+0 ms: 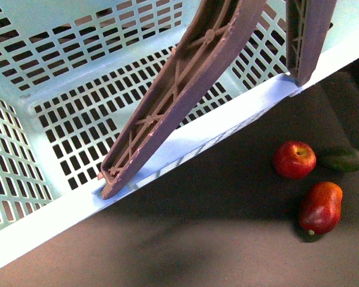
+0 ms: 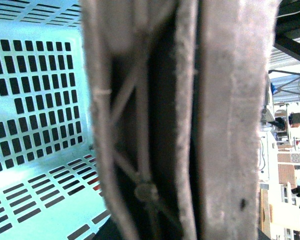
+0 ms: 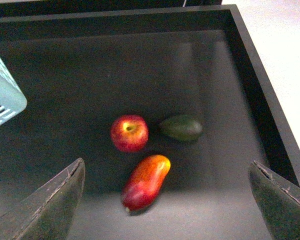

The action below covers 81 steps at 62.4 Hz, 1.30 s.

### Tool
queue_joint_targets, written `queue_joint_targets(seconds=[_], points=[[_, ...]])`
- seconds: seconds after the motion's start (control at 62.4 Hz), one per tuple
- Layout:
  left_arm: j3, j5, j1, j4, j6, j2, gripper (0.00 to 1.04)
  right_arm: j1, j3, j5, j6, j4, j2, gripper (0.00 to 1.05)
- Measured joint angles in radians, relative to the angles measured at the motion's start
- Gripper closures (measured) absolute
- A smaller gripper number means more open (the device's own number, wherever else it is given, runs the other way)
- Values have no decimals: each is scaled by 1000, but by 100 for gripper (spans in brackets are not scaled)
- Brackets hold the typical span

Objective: Pick apple with right arm and hold basket with left

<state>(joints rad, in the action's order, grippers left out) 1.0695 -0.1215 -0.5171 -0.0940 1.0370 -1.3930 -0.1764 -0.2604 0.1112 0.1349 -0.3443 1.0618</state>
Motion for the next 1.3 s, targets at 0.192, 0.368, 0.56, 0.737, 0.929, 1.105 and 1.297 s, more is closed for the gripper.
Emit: queue_joint_targets(seconds=[0.192,0.368,0.56,0.737,0.929,1.105,1.297], points=[[0,0,0,0,0,0,90,21,-135,-19,80,-255,486,9],[0,3,0,0,0,0,90,67,-268,-50,116,-265,798,9],[0,2,0,0,0,0,90,122,-408,-93,166,-213,996,9],[0,2,0,0,0,0,90,166,-526,-108,191,-142,1099,9],[0,3,0,0,0,0,90,202,-666,-120,191,-65,1202,9],[0,2,0,0,0,0,90,236,-796,-151,157,-19,1301,9],[0,2,0,0,0,0,90,243,-875,-176,123,8,1376,9]])
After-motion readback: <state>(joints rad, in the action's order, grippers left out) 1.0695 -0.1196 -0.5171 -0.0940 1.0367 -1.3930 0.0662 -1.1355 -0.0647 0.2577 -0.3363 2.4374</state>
